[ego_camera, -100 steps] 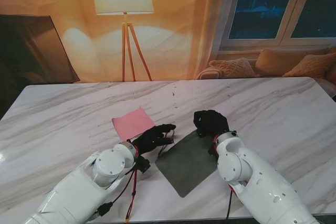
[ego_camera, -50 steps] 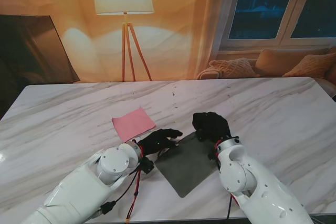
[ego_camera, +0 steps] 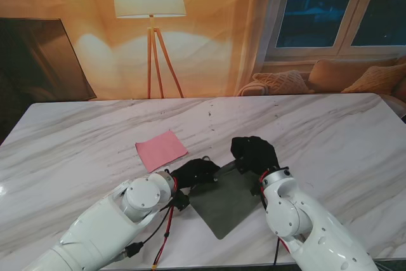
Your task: Collect documents into a storage pouch
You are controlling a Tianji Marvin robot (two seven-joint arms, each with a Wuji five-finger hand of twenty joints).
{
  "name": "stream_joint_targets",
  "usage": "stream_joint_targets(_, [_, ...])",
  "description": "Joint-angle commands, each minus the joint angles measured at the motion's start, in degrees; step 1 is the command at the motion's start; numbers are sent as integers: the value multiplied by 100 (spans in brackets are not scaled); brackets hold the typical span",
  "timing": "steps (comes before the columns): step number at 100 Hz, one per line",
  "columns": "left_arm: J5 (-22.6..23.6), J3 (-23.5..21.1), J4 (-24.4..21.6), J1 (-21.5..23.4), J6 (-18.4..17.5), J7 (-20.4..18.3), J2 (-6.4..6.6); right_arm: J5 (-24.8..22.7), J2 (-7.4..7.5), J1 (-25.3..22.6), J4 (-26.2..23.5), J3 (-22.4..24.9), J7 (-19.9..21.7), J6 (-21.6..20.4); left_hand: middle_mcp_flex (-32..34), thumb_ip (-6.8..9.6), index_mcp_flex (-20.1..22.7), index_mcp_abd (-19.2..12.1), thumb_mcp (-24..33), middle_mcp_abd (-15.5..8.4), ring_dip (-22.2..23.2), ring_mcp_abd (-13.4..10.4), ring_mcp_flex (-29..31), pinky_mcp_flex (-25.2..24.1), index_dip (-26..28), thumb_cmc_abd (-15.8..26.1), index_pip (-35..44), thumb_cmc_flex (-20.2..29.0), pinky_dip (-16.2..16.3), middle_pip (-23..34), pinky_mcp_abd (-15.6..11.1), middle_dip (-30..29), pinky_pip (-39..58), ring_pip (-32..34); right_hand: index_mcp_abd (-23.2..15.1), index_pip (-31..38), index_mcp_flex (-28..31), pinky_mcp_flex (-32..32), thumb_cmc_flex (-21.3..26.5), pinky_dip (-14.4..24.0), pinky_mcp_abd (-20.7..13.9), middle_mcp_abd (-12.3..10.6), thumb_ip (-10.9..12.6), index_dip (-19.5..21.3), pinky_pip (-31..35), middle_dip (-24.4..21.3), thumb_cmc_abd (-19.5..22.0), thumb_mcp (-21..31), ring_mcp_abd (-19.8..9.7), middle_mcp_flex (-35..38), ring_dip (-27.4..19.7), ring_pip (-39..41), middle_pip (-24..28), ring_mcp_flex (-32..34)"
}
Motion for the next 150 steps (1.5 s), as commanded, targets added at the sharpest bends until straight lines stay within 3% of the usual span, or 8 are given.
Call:
stream_joint_targets(1, [4, 25, 7, -15, 20, -45, -73, 7, -19, -17, -8, -22, 50, -8, 507, -301, 392, -56, -181, 55, 194, 204, 323, 108, 3, -174, 590, 554, -80, 42, -72, 937, 324, 319, -4, 91, 66, -63, 199, -71, -89, -12, -13, -6, -137, 51, 106, 462, -162, -33, 63, 318, 67, 278])
stream_joint_targets(18, [-98, 34, 7, -2, 111, 60, -135, 49, -19, -50, -30, 7, 67, -52, 1420, -315, 740, -35, -971, 188, 442, 400, 626, 307, -57, 167, 1825, 1520, 27, -433, 56, 2070, 604, 856, 24, 37, -53, -181, 167, -66, -135, -5, -20, -16, -169, 16, 194, 394, -195, -140, 118, 354, -29, 165])
stream_joint_targets(50, [164, -37, -79, 95, -27, 502, -176, 69, 8, -197, -223, 235, 171, -121, 1704, -249, 697, -46, -1002, 382, 963, 485, 958, 462, 421, 159, 2461, 1614, 401, 50, 189, 2389, 782, 1257, 449, -1821, -989, -1078, -809, 101, -235, 37, 3, -1411, -497, -272, 707, 70, -335, -1171, 654, 117, -305, -690])
stream_joint_targets(55, [222, -60, -121, 116, -39, 540, -164, 60, 18, -216, -254, 283, 208, -136, 1694, -253, 699, -37, -954, 409, 995, 490, 960, 460, 484, 135, 2461, 1593, 458, 105, 184, 2385, 783, 1277, 527, -2300, -1001, -1233, -1023, 151, -237, 22, 187, -1411, -611, -417, 813, 31, -347, -1339, 894, -71, -345, -859])
stream_joint_targets(61, [294, -89, -171, 140, -50, 592, -151, 46, 36, -239, -305, 348, 283, -159, 1706, -257, 713, -31, -921, 444, 1025, 506, 989, 467, 512, 109, 2461, 1578, 498, 152, 200, 2395, 795, 1316, 597, -2932, -1080, -1485, -1353, 193, -240, 4, 716, -1188, -793, -490, 922, -47, -323, -1599, 965, -318, -496, -1157])
stream_joint_targets(99, [784, -289, -556, 229, -190, 707, -4, 51, 144, -232, -505, 542, 892, -186, 1771, -280, 759, -77, -807, 466, 1076, 518, 1071, 533, 508, 50, 2410, 1483, 635, 313, 245, 2400, 834, 1424, 716, -4146, -1479, -2303, -1855, 267, -226, -69, 656, -1726, -1649, -833, 990, -508, -255, -2367, 828, -1500, -1278, -2201])
stream_joint_targets(127, [1159, -378, -774, 203, -356, 635, 122, 167, 172, -71, -525, 464, 1176, -153, 1763, -295, 754, -141, -791, 420, 1062, 505, 1067, 571, 492, 50, 2389, 1440, 678, 320, 242, 2358, 818, 1425, 616, -3953, -1259, -1363, -1586, 828, -479, 6, 697, -1673, -444, -381, 961, -325, -725, -1975, 1887, 739, -723, -1387])
stream_joint_targets(150, [1313, -510, -944, 188, -376, 576, 189, 106, 196, -16, -493, 341, 1270, -186, 1701, -308, 697, -105, -838, 368, 992, 456, 1039, 560, 368, 99, 2283, 1428, 664, 261, 209, 2307, 752, 1348, 416, -3572, -604, -432, -1087, 578, -530, -81, 634, -1598, 395, -44, 859, -3, -1013, -1033, 1809, 1581, -267, -466])
